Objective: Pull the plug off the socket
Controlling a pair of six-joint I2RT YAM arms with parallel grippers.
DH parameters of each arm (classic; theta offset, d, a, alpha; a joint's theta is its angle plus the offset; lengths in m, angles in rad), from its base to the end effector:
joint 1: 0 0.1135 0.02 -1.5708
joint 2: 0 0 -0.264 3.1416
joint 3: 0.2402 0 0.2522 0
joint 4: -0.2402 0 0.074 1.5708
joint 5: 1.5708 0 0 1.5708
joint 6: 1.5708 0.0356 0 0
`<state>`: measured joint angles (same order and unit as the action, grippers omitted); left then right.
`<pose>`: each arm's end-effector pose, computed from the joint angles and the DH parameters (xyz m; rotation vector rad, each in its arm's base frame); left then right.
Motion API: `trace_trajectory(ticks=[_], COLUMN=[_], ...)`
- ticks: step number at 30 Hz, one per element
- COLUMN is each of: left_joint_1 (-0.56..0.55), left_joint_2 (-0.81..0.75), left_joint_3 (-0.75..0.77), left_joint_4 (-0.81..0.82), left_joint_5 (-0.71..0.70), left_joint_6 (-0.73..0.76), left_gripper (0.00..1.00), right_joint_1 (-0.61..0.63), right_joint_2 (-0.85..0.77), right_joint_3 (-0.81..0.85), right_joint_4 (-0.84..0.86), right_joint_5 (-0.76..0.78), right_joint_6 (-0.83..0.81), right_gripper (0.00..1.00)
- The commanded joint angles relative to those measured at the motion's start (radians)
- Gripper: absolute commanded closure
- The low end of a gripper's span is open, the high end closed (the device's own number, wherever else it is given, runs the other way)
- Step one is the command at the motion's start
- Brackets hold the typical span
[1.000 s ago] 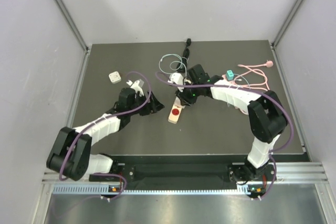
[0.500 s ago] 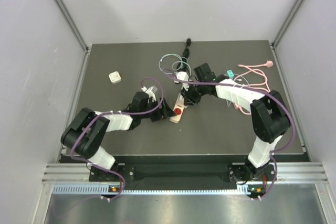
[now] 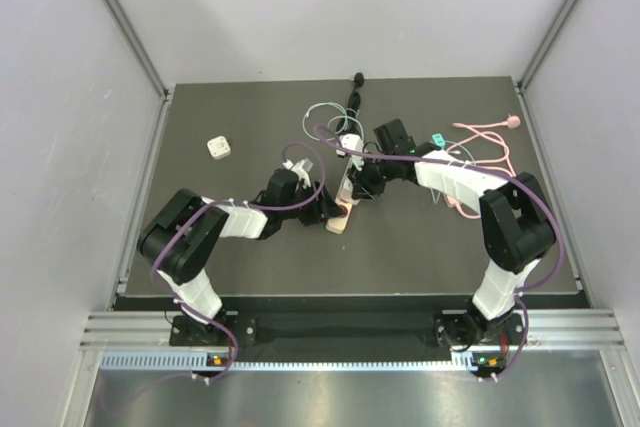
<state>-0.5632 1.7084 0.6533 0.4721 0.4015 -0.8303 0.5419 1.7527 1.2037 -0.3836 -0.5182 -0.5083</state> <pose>0.2617 -0.1817 0.1327 -0.0579 2.3704 -1.1822 0.3084 0.2062 0.2122 -1.4066 2.0020 0.6595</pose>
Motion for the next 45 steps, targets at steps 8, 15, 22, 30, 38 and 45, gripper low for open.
trace_trajectory(ticks=[8,15,22,30,38,45], left_joint_1=[-0.015,-0.012,-0.004,0.005,0.006,0.006], left_joint_2=[0.023,-0.027,-0.035,-0.010,-0.015,-0.020], left_joint_3=[0.025,-0.003,-0.009,-0.021,0.005,0.023], left_joint_4=[0.131,0.198,0.221,0.346,0.304,0.231], left_joint_5=[0.029,0.046,0.069,0.141,0.168,0.172], left_joint_6=[-0.039,-0.087,-0.150,-0.240,-0.239,-0.201], left_gripper=[0.75,1.00,0.41,0.21,0.39,0.65], right_joint_1=[0.000,-0.023,-0.100,-0.131,-0.134,-0.134], right_joint_2=[-0.041,-0.048,-0.091,-0.134,-0.147,-0.144], right_joint_3=[-0.012,-0.012,-0.041,-0.087,-0.105,-0.113], right_joint_4=[0.017,0.012,0.071,0.140,0.173,0.184], right_joint_5=[-0.085,-0.103,-0.259,-0.332,-0.329,-0.319], right_joint_6=[0.047,0.048,0.129,0.162,0.171,0.168], right_gripper=[1.00,1.00,1.00,1.00,1.00,1.00])
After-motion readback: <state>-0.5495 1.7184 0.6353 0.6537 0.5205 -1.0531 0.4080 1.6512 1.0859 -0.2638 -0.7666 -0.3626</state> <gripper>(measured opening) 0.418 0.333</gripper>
